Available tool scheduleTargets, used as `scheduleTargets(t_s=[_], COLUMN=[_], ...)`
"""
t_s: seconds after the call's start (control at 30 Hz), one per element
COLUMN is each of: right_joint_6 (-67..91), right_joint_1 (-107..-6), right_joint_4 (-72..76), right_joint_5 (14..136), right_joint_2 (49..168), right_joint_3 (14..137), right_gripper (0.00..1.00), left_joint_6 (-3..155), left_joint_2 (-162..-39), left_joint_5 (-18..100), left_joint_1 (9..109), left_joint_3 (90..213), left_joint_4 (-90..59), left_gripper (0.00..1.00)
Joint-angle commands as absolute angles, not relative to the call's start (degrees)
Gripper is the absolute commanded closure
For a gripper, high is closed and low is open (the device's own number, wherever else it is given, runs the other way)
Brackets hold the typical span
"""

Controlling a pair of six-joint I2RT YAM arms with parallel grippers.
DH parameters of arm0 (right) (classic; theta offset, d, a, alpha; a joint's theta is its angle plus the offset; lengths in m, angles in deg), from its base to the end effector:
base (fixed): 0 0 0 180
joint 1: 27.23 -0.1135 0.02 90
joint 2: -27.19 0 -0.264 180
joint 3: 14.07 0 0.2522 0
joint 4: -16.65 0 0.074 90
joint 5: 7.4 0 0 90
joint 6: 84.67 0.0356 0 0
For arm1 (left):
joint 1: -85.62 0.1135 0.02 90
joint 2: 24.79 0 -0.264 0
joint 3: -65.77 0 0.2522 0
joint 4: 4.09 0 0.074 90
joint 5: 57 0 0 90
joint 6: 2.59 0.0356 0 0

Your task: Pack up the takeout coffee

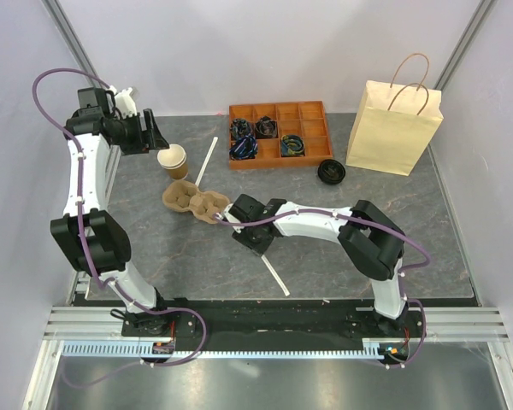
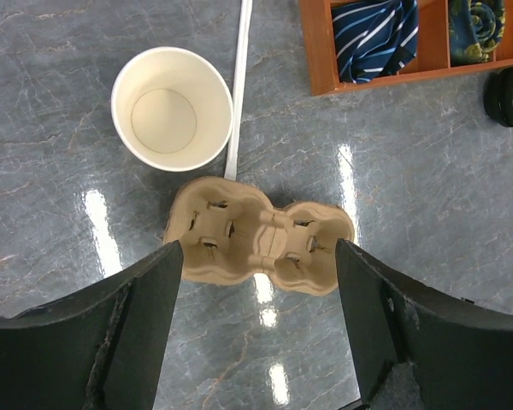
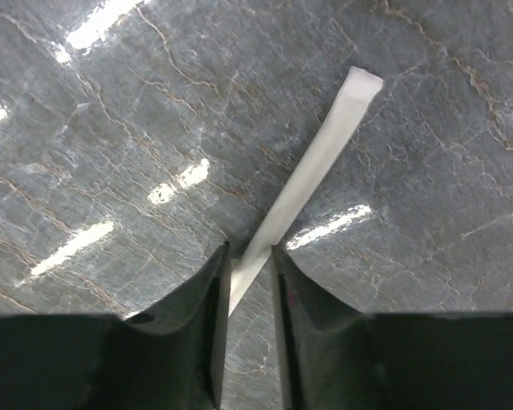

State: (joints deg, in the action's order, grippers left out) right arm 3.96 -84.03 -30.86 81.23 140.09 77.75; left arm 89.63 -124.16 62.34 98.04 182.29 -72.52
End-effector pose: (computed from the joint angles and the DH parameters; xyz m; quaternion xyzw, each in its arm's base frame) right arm 0.2172 0.3335 0.1640 -0.4796 0.8575 0.0968 0.1590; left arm 0.3648 0.0625 0.3664 0.0025 0.9165 -0.1961 0.3485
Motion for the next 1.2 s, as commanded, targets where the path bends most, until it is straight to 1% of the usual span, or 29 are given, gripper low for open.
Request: scheduleTargets(t_s=[0.0, 0.03, 0.1, 0.13, 0.23, 0.37, 0.47, 0.6, 0.77, 0.93, 0.97, 1.0, 1.07, 1.1, 1.17], right_joint_6=[4.45, 4.27, 3.66, 2.44, -3.17, -10.47, -11.90, -9.89, -4.44, 0.75, 1.19, 1.54, 2.77, 3.13, 4.36], right_joint_1=[-83.05, -81.39, -79.19, -76.65, -72.86, -71.09, -70.74, -70.65, -70.74, -70.74, -70.74, -70.74, -70.47, -70.47, -70.38], right_joint_4=[-29.98, -30.15, -30.41, -30.77, -31.29, -32.17, -31.30, -29.02, -24.89, -14.70, -13.47, -11.45, -10.03, -9.50, -9.41], right_joint_5=[83.39, 83.13, 83.21, 83.30, 83.39, 84.01, 82.69, 78.57, 76.71, 78.10, 78.81, 79.25, 79.35, 79.00, 78.21], right_joint_2=[141.09, 141.27, 141.70, 142.14, 143.55, 147.59, 151.10, 157.50, 163.85, 167.54, 168.16, 169.21, 169.83, 169.92, 169.31], right_joint_3=[80.10, 80.63, 83.17, 84.49, 91.34, 104.23, 111.27, 119.55, 128.96, 130.11, 130.46, 130.82, 131.52, 131.78, 132.14], right_gripper=[0.75, 0.86, 0.97, 1.00, 1.00, 1.00, 1.00, 1.00, 1.00, 1.00, 0.98, 0.80, 0.60, 0.43, 0.33], left_joint_6=[88.02, 87.94, 88.02, 87.94, 87.94, 87.85, 87.94, 87.94, 87.94, 86.53, 86.88, 87.14, 89.32, 90.47, 94.24], left_joint_2=[-123.58, -123.67, -123.76, -123.67, -123.67, -124.28, -124.37, -124.28, -123.93, -123.93, -123.85, -123.76, -123.67, -124.02, -124.37], left_joint_5=[64.29, 64.29, 64.55, 64.55, 64.99, 65.61, 65.61, 65.61, 66.75, 68.15, 68.24, 68.50, 70.26, 70.96, 71.33], left_joint_1=[98.45, 98.45, 98.45, 98.45, 98.45, 98.54, 98.54, 98.80, 99.77, 100.65, 100.65, 100.65, 100.56, 100.47, 99.69], left_joint_3=[181.83, 181.57, 181.39, 181.04, 180.43, 180.51, 180.16, 178.85, 177.26, 176.91, 176.82, 176.56, 176.12, 176.29, 176.99], left_joint_4=[-69.80, -69.79, -69.62, -69.53, -69.18, -68.91, -68.39, -67.51, -66.02, -64.35, -64.00, -62.95, -61.80, -61.62, -62.40], left_gripper=[0.20, 0.20, 0.20, 0.20, 0.20, 0.20, 0.20, 0.20, 0.20, 0.19, 0.19, 0.19, 0.18, 0.18, 0.19])
